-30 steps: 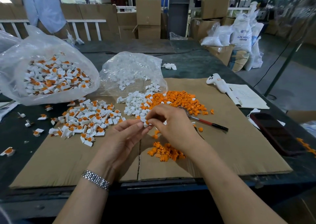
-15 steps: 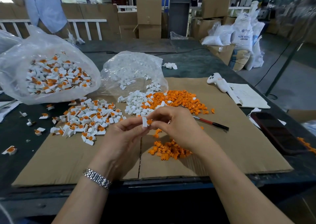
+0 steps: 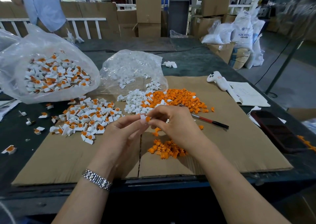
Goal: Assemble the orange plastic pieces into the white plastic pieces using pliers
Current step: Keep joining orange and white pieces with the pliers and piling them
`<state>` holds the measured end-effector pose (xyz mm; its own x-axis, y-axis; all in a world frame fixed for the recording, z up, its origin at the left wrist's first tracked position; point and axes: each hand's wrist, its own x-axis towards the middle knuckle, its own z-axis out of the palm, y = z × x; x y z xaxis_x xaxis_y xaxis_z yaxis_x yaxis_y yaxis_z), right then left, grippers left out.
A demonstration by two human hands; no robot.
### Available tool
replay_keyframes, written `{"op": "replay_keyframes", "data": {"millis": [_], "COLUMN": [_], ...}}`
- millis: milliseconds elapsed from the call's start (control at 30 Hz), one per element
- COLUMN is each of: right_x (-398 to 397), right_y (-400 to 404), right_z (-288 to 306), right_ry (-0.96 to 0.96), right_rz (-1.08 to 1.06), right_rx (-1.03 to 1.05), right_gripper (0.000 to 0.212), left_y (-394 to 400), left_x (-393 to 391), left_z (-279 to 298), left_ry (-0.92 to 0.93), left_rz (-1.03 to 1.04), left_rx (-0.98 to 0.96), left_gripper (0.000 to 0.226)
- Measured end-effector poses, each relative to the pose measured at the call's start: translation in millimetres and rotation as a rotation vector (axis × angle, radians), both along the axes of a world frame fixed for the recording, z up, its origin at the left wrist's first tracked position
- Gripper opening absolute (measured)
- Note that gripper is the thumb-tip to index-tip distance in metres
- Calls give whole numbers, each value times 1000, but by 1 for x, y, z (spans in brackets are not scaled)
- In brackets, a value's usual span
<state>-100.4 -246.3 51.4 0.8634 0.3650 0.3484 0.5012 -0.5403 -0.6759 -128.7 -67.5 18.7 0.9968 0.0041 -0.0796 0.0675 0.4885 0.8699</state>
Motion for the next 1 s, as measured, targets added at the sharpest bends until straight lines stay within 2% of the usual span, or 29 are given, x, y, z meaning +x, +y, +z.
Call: {"op": "replay_keyframes", "data": {"millis": [167, 333, 467, 533, 567, 667, 733, 933, 1000], "right_x": [-3, -4, -4, 3, 9, 26, 33, 42, 43], "right_y": [5, 6, 4, -6, -14, -40, -51, -55, -56], "right_z": [-4, -6, -7, -6, -6, -12, -18, -21, -17], "right_ry": [-54, -64, 1, 25, 21, 117, 256, 271, 286], "right_rz": [-8, -26, -12, -109, -209, -546, -598, -531, -519], "right_rx": [-18, -31, -22, -26, -103, -593, -752, -763, -691], "right_gripper": [20, 21, 23, 29, 32, 47, 52, 28, 28], "left_y": [-7, -8, -9, -10, -10, -9, -8, -11, -10], "left_x": [-1, -2, -2, -1, 0, 1, 1, 1, 2], "left_z": [5, 6, 5, 5, 5, 5, 4, 6, 7], "left_ry": [58, 76, 115, 141, 156, 188, 201, 212, 219], "left_rz": [99, 133, 129, 118, 120, 138, 130, 89, 92], "left_rx": [-42, 32, 83, 17, -9, 15, 21, 19, 9], "left_gripper": [21, 13, 15, 17, 16, 8, 7, 25, 17]}}
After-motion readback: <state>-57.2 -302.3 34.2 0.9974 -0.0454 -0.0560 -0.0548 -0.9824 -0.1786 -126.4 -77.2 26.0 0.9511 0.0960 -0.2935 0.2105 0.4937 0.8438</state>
